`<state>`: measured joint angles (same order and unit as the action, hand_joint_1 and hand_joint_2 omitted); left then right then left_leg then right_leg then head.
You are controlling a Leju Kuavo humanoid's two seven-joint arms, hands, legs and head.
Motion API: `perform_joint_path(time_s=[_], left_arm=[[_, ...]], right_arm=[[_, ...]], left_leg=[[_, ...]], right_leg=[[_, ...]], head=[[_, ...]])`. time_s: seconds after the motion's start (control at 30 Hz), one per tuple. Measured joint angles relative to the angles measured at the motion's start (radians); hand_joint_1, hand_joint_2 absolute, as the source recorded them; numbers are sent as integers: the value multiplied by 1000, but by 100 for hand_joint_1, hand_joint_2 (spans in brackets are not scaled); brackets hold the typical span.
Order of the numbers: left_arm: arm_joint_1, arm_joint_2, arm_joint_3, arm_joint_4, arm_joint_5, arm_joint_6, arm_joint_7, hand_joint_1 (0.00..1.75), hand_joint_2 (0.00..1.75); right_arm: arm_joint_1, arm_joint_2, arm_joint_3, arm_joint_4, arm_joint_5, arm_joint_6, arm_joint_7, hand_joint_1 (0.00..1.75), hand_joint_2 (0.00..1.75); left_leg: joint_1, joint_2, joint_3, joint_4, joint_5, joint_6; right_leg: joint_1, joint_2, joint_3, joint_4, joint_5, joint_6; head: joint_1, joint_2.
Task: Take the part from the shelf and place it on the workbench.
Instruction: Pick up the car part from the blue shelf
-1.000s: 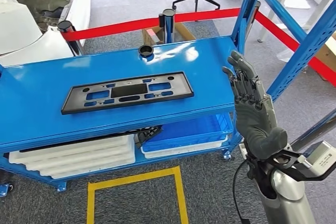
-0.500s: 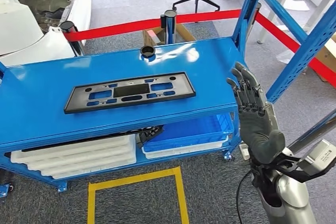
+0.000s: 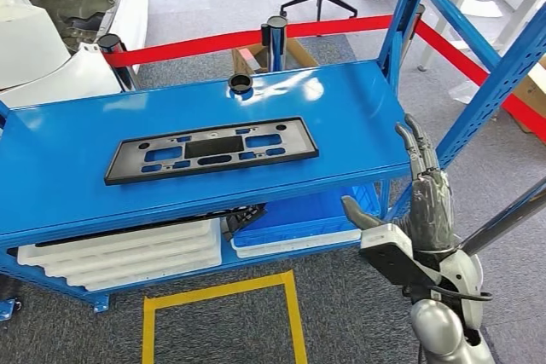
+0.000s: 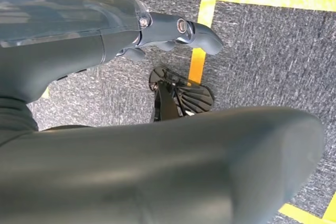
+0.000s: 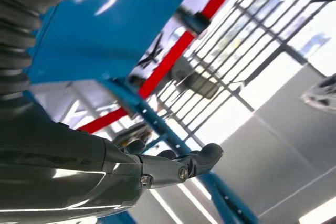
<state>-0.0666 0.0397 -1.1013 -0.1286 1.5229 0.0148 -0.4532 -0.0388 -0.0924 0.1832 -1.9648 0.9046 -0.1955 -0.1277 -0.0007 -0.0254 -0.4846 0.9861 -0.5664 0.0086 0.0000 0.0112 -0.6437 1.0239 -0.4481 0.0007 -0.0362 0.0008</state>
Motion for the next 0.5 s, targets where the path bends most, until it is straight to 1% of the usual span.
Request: perform_joint_path(time_s=[0.07,0.13,0.27,0.5], left_arm=[[0,0,-1,0,0,0,0,0,0],[0,0,-3,0,0,-1,1,0,0],[-4,0,-16,0,0,-4,0,0,0],[-10,10,-48,0,-1,-13,-4,0,0]], right_arm=[[0,8,-8,22,89,-14,39,0,175],[-7,15,-15,49,151,-12,68,0,175],[-46,25,-17,137,260,25,123,0,175],[-150,55,15,339,381,31,187,0,175]], left_leg=[[0,0,0,0,0,0],[0,0,0,0,0,0],[0,1,0,0,0,0],[0,1,0,0,0,0]], right_leg=[[0,0,0,0,0,0],[0,0,0,0,0,0],[0,0,0,0,0,0],[0,0,0,0,0,0]], head=[[0,0],[0,0],[0,0],[0,0]])
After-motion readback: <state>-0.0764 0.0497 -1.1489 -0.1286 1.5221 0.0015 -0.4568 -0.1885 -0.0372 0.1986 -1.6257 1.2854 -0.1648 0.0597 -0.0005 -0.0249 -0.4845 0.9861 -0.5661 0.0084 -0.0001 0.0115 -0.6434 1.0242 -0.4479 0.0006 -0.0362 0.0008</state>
